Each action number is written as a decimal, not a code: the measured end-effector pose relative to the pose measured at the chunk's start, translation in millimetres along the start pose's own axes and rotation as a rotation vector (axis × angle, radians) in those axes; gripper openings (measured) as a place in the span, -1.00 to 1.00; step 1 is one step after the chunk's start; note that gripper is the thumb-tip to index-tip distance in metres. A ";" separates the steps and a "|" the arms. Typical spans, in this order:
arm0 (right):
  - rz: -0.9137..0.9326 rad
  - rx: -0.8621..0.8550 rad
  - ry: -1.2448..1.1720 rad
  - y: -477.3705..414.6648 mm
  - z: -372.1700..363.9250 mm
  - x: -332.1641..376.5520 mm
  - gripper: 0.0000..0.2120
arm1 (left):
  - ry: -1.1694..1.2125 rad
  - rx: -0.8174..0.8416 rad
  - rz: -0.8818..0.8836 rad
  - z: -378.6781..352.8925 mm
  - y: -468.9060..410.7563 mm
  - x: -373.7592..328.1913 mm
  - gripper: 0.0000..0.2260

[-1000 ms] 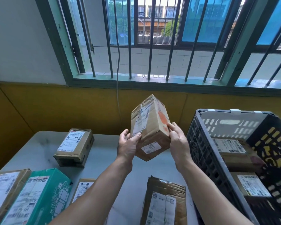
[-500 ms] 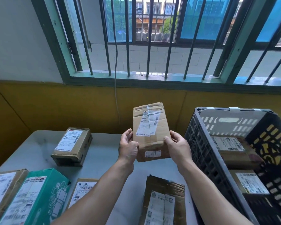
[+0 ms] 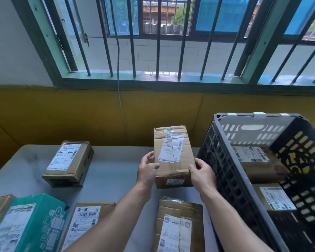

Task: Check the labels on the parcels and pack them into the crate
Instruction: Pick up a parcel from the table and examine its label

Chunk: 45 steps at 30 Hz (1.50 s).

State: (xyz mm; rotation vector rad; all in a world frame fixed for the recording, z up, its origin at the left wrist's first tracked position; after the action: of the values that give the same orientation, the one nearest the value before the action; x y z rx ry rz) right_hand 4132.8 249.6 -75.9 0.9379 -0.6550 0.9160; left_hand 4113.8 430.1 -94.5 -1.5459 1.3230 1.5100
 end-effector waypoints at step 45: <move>-0.340 0.091 -0.114 50.9 -1.2 -102.7 -0.41 | -0.241 0.126 0.248 31.5 70.4 67.5 -0.65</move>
State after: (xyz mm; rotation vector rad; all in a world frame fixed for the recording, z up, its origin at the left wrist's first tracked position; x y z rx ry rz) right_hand 4039.8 227.6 -139.2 1.1482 -0.5319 0.5969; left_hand 4027.9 419.9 -149.4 -1.1146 1.4756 1.6675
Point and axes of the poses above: each hand's wrist, its own y-axis away from the middle knuckle, its own z-axis out of the back of the hand, x = y × z, the point moved 4 cm from there along -y, towards the middle knuckle, and after that the axes turned 10 degrees about -z, right-handed, at the moved point
